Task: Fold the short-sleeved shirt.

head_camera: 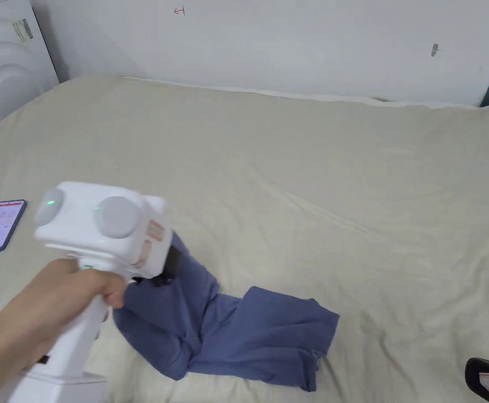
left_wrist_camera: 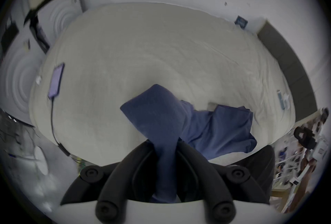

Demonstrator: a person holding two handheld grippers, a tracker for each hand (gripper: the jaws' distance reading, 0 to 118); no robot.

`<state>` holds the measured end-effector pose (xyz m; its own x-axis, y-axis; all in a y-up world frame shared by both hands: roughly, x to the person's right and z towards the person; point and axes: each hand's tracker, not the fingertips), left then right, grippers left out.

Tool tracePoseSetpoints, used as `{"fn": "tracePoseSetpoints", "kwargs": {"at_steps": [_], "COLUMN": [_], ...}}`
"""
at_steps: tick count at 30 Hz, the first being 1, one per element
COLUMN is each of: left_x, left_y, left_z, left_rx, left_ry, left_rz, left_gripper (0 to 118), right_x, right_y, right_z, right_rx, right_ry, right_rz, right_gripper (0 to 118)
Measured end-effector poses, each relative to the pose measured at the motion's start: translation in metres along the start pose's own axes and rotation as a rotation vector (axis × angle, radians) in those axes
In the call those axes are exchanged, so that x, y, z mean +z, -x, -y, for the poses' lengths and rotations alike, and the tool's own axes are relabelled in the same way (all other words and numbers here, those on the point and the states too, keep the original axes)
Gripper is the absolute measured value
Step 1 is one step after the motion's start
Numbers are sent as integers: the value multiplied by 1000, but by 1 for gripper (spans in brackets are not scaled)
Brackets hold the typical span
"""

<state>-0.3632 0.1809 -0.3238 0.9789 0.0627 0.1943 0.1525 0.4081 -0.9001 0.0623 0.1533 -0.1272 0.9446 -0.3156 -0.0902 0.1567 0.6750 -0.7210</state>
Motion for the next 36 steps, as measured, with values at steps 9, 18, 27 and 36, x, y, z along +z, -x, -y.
{"fn": "tracePoseSetpoints", "kwargs": {"at_steps": [9, 18, 27, 36], "left_x": [-54, -93, -72, -172], "left_y": [-136, -265, -112, -253], "left_z": [4, 31, 45, 98], "left_rx": [-125, -362, -118, -537], "left_ry": [-11, -31, -108, -100], "left_rz": [-117, -26, -523, -795], "left_gripper": [11, 103, 3, 3], "right_x": [21, 37, 29, 37], "right_y": [-17, -37, -47, -44], "right_z": [24, 42, 31, 37], "right_rx": [-6, -118, -199, -202], "right_ry": [19, 25, -9, 14], "right_rz": [-28, 14, -48, -29], "right_gripper": [1, 1, 1, 1]}}
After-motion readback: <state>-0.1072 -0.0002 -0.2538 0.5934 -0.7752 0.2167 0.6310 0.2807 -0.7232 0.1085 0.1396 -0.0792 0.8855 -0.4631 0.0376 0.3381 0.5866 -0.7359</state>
